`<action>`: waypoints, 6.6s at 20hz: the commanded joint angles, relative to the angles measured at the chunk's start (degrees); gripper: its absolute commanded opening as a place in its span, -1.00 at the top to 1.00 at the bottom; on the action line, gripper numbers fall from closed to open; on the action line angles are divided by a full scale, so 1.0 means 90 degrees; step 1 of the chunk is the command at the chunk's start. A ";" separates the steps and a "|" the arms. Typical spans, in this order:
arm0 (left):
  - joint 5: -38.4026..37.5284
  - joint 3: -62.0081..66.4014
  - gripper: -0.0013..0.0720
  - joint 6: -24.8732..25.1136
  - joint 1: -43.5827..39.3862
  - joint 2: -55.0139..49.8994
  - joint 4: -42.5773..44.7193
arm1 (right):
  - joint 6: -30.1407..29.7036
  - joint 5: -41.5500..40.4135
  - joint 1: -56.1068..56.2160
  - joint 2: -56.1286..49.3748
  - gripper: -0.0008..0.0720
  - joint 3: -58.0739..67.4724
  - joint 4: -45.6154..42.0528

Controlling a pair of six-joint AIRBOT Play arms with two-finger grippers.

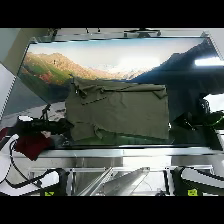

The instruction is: Fold the shirts.

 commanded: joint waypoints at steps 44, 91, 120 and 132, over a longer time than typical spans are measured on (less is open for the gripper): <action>-0.0680 0.4660 0.90 0.0670 -0.0920 0.0750 -0.1396 | -0.0044 -0.1202 0.2028 0.1477 0.94 0.2579 0.1180; -0.2654 0.5467 -0.87 -0.2317 -0.2390 -0.1003 0.3104 | 0.2577 0.0335 0.1778 -0.0355 -0.09 0.3247 -0.2773; 0.0993 -0.2183 -0.74 -0.3150 -0.2390 0.2545 0.1146 | 0.0512 -0.0381 0.1887 -0.0835 -0.07 0.0342 0.0126; 0.1171 -0.2113 0.92 -0.1719 -0.2382 0.2883 -0.0476 | 0.0379 0.0219 0.1552 -0.0697 0.90 0.0345 -0.0061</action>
